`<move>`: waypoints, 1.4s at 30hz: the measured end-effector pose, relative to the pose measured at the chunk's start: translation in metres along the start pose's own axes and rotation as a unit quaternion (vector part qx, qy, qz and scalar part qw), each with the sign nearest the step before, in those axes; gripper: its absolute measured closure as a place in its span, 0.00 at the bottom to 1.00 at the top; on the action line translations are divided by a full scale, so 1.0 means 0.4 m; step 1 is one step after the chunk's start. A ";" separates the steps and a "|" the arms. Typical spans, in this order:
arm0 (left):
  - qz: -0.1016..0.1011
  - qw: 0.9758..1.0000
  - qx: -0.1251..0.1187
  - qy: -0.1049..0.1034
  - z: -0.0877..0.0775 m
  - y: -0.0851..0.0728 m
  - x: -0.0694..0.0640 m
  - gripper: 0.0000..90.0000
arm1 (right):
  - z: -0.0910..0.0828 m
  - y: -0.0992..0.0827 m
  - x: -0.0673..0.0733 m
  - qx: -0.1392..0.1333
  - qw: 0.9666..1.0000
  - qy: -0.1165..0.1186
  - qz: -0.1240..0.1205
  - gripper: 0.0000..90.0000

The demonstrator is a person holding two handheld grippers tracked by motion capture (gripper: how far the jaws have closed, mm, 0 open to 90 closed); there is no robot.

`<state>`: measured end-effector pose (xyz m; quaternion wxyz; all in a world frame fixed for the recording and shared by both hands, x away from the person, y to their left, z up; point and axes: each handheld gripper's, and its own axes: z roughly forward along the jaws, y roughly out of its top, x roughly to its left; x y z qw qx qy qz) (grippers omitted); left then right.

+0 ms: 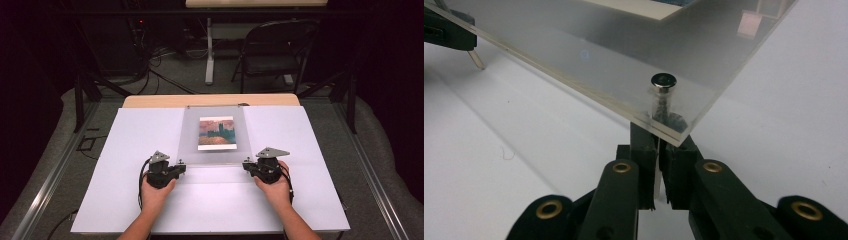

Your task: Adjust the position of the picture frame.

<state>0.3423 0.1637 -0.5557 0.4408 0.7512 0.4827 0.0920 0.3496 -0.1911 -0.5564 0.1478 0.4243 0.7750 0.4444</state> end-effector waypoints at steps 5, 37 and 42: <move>-0.002 1.000 0.003 -0.004 0.003 -0.002 0.002 0.93 | 0.003 -0.005 -0.002 0.009 1.000 0.000 -0.002 0.94; 0.043 0.999 0.009 -0.006 -0.032 -0.020 -0.021 0.49 | -0.030 -0.014 0.013 0.012 1.000 -0.015 -0.007 0.45; 0.046 0.999 0.002 -0.010 -0.069 -0.029 -0.024 0.45 | -0.075 -0.022 0.022 0.018 0.999 -0.019 -0.021 0.45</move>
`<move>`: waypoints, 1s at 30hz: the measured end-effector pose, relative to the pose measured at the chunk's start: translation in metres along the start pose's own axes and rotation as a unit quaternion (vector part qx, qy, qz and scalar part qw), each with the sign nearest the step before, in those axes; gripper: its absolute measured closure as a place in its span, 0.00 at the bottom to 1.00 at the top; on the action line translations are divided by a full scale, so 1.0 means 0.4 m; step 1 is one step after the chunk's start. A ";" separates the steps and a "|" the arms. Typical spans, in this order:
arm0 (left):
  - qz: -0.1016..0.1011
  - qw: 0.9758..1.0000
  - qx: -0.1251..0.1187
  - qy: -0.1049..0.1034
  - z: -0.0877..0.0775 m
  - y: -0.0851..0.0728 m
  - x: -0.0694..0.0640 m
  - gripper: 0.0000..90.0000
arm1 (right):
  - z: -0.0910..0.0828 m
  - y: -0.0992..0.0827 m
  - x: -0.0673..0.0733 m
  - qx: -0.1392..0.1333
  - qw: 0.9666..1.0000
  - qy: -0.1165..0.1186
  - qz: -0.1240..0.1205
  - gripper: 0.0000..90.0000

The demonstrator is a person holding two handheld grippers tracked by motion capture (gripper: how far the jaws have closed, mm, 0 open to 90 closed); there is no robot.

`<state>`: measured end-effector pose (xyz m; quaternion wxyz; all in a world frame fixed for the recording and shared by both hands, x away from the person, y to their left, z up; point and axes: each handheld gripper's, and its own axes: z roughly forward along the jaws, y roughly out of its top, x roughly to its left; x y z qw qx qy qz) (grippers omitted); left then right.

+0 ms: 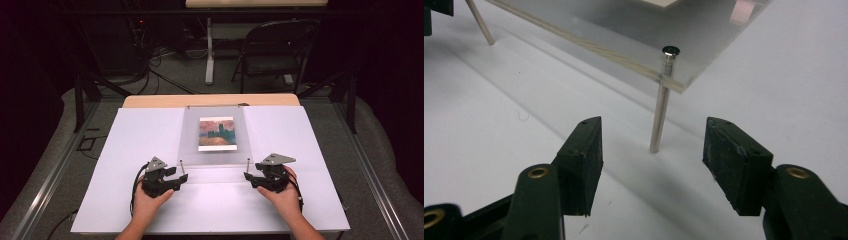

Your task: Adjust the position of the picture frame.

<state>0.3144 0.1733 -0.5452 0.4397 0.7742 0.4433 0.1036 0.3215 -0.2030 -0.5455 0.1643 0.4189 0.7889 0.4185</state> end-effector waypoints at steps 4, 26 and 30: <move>0.013 1.000 -0.007 0.001 -0.026 -0.004 -0.002 0.44 | -0.029 -0.009 0.000 -0.004 1.000 0.000 0.000 0.45; 0.019 0.998 -0.052 0.012 -0.101 -0.014 0.031 0.40 | -0.104 -0.012 -0.018 -0.040 0.999 0.015 -0.005 0.48; 0.002 0.998 -0.053 0.015 -0.111 -0.013 0.050 0.38 | -0.108 -0.015 -0.029 -0.036 0.999 0.011 0.001 0.48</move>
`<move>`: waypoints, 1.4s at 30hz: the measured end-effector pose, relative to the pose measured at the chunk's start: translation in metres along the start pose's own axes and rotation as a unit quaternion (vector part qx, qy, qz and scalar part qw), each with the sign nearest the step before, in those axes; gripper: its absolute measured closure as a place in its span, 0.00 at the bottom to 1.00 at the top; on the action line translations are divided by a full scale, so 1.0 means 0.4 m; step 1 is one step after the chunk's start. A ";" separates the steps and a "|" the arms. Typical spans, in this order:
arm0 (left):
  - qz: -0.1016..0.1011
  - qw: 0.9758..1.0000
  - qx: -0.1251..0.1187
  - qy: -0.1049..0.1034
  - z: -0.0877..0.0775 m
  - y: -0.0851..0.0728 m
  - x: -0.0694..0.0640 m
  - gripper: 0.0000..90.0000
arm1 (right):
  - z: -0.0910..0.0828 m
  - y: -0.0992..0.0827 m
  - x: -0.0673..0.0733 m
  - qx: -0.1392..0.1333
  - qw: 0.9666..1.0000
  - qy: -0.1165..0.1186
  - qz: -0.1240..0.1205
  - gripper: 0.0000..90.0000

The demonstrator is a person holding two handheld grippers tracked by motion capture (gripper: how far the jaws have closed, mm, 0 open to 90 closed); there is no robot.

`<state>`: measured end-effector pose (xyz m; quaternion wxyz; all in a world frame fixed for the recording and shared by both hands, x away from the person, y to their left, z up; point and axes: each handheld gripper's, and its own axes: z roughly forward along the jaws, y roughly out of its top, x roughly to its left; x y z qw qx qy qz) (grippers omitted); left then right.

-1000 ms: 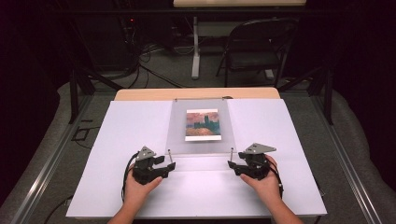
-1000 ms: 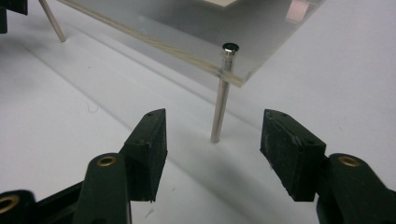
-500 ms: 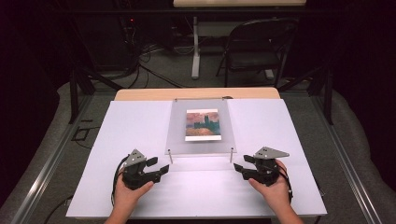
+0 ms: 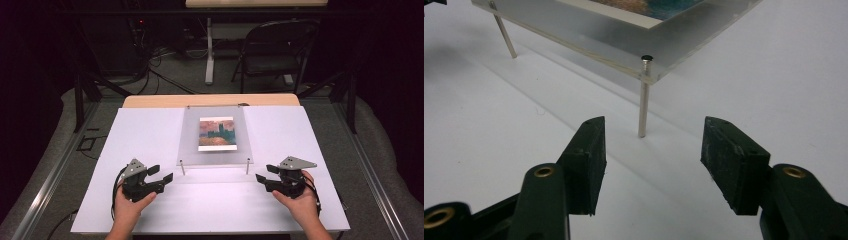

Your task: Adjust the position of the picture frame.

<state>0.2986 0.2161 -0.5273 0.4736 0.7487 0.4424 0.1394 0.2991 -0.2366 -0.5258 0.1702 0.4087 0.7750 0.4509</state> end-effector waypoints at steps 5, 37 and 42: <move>-0.010 1.000 -0.004 0.002 -0.005 0.012 0.018 0.38 | -0.009 0.011 -0.018 -0.006 1.000 0.005 0.008 0.50; -0.044 0.999 0.010 0.004 0.119 0.194 0.138 0.38 | 0.137 0.195 -0.159 0.022 0.999 -0.029 0.025 0.48; -0.040 0.999 0.016 0.000 0.150 0.215 0.146 0.39 | 0.168 0.226 -0.164 0.027 0.999 -0.042 0.023 0.47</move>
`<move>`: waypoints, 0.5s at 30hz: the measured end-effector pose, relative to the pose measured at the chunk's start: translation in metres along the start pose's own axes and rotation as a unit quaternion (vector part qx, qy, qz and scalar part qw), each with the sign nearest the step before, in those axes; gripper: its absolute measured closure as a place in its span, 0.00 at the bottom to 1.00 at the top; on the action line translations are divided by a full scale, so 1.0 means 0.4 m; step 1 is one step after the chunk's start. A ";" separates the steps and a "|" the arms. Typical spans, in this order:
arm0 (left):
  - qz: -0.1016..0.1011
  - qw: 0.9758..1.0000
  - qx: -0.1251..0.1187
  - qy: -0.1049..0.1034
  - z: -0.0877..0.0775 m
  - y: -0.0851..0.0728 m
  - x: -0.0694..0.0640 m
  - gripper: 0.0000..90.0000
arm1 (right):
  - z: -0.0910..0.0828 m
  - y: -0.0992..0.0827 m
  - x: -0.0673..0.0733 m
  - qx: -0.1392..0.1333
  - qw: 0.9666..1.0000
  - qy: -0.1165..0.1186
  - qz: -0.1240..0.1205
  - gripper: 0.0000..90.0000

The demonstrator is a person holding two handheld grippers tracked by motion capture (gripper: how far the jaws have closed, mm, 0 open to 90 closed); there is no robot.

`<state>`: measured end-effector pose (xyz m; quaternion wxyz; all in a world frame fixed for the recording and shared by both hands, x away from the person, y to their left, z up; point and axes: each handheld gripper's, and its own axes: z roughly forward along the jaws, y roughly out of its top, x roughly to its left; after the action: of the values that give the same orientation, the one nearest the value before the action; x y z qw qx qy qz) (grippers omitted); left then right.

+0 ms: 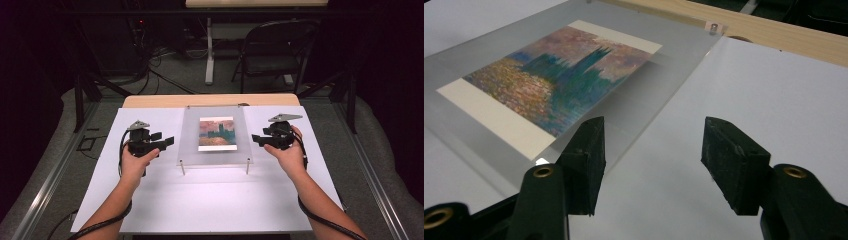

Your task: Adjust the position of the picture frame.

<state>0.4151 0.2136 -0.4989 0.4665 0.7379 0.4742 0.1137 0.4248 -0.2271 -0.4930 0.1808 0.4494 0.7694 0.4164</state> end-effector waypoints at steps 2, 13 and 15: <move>0.001 1.000 0.000 0.001 0.010 0.008 0.002 0.39 | 0.011 0.009 0.000 -0.001 1.000 -0.001 0.003 0.47; -0.055 0.998 -0.014 0.014 0.062 0.042 0.040 0.40 | 0.084 0.045 -0.016 0.004 1.000 -0.011 0.006 0.46; -0.064 0.998 -0.014 0.020 0.074 0.046 0.048 0.40 | 0.091 0.049 -0.020 0.005 1.000 -0.009 0.019 0.46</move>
<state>0.4540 0.2097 -0.5054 0.4738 0.6969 0.5282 0.1044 0.4633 -0.2114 -0.4996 0.1778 0.4685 0.7611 0.4118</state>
